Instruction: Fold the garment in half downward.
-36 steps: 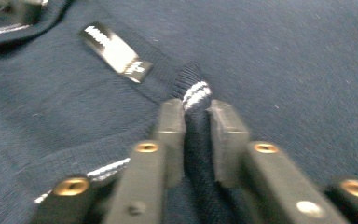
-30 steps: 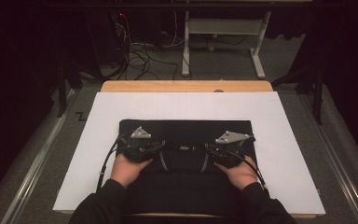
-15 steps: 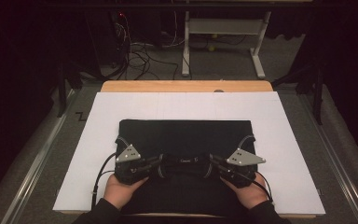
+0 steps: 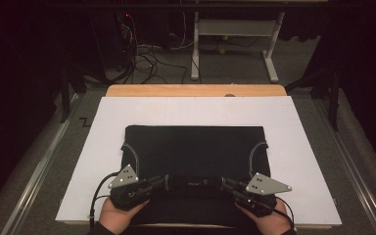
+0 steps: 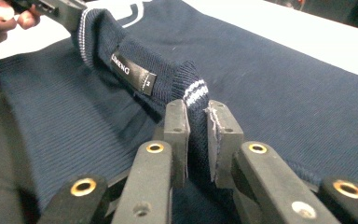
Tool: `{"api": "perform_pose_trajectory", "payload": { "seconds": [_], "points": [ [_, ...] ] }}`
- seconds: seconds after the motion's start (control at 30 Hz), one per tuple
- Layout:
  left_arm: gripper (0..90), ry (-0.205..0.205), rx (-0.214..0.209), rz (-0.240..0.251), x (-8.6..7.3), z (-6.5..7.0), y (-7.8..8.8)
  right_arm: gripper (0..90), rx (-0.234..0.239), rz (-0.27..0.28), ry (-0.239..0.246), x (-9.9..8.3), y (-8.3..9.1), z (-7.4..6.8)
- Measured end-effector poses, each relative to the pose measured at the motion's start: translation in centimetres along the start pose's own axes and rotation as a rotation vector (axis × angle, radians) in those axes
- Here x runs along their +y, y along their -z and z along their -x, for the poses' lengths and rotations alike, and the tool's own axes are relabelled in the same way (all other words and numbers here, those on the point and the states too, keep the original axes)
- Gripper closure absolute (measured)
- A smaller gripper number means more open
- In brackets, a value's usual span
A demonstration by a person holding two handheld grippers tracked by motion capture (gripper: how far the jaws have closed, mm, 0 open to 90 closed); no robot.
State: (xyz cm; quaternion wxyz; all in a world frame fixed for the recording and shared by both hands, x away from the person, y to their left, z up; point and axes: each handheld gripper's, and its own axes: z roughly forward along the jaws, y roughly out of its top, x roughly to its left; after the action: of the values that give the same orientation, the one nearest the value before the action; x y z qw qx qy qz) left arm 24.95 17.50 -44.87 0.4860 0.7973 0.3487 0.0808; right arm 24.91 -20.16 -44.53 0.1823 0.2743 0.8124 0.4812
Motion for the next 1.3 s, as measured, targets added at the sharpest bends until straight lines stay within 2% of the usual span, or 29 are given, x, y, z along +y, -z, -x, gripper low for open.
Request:
{"api": "perform_pose_trajectory", "payload": {
  "seconds": [0.07, 0.33, 0.67, 0.73, 0.83, 1.0, 1.3],
  "points": [
    [77.3, -0.009, 0.004, -0.008, -0.2, 0.1, 0.1, 80.2, 0.015, -0.011, 0.003, -0.4, 0.1, -0.3],
    [79.6, -0.036, -0.023, -0.03, -1.0, 1.4, 0.6, 80.3, 0.044, -0.03, 0.018, -1.1, 0.9, -1.4],
    [80.4, -0.043, -0.052, -0.036, -1.8, 2.3, 1.3, 80.5, 0.068, -0.017, 0.012, -1.5, 2.0, -1.8],
    [79.5, -0.032, -0.05, -0.03, -1.9, 2.3, 1.4, 77.5, 0.075, -0.023, 0.005, -1.6, 2.1, -1.8],
    [75.1, -0.016, -0.052, -0.008, -2.0, 2.0, 1.7, 66.7, 0.084, -0.008, -0.019, -1.7, 2.1, -1.6],
    [69.0, -0.006, -0.031, 0.002, -2.0, 1.5, 1.9, 60.5, 0.044, 0.004, -0.028, -1.7, 2.2, -1.4],
    [46.2, 0.024, 0.088, -0.011, -2.5, -0.7, 1.6, 42.0, -0.07, -0.003, -0.088, -2.3, 1.9, 0.0]
  ]
}}
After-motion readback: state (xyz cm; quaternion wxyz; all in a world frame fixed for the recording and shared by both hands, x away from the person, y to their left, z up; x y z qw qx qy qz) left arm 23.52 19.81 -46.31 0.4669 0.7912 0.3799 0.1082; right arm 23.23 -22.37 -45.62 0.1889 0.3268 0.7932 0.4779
